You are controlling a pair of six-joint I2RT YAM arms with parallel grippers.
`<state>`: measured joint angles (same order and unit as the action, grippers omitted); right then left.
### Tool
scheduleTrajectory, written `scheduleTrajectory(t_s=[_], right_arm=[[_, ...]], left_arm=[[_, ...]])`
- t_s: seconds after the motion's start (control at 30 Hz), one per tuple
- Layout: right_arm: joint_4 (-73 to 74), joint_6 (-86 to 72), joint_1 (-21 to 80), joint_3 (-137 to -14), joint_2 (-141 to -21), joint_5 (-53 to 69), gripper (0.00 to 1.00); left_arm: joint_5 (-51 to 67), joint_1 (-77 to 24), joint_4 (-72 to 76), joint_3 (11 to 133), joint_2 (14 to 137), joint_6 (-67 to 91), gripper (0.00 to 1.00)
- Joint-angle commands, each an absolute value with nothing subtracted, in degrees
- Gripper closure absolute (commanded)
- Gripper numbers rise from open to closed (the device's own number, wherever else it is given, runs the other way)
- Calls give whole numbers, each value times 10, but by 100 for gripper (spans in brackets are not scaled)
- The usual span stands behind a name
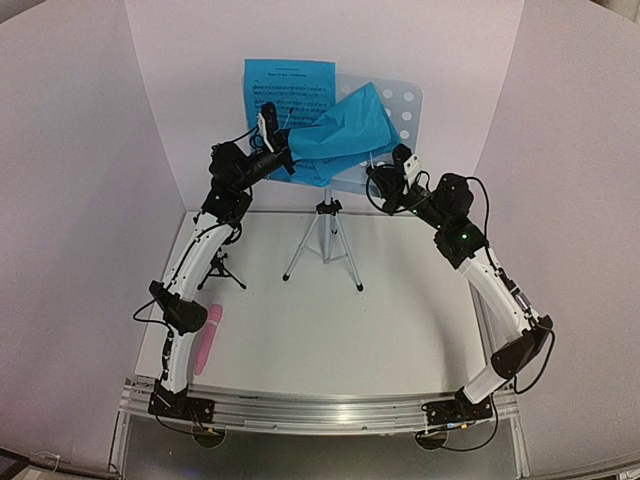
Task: Set up the instrument practice props
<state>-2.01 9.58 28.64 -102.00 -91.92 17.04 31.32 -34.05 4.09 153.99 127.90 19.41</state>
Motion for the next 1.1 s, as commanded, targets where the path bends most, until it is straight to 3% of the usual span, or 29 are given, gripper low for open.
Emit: scheduleTrajectory(t_s=[0.0, 0.1, 0.43, 0.73, 0.87, 1.07], right_arm=[[0, 86, 286, -1031, -918, 181, 100], [0, 74, 285, -1031, -916, 179, 98], [0, 26, 285, -1027, -880, 171, 70], [50, -25, 285, -1035, -827, 89, 44], [111, -57, 283, -1089, -835, 9, 43], [166, -114, 272, -1177, -890, -27, 48]], left_arm=[[318, -346, 52, 1542, 1261, 187, 100], [312, -346, 53, 1533, 1253, 178, 100], [338, -342, 81, 1523, 1234, 141, 100], [351, -336, 80, 1513, 1230, 153, 100], [354, -336, 80, 1513, 1228, 153, 100], [354, -337, 79, 1514, 1227, 150, 100]])
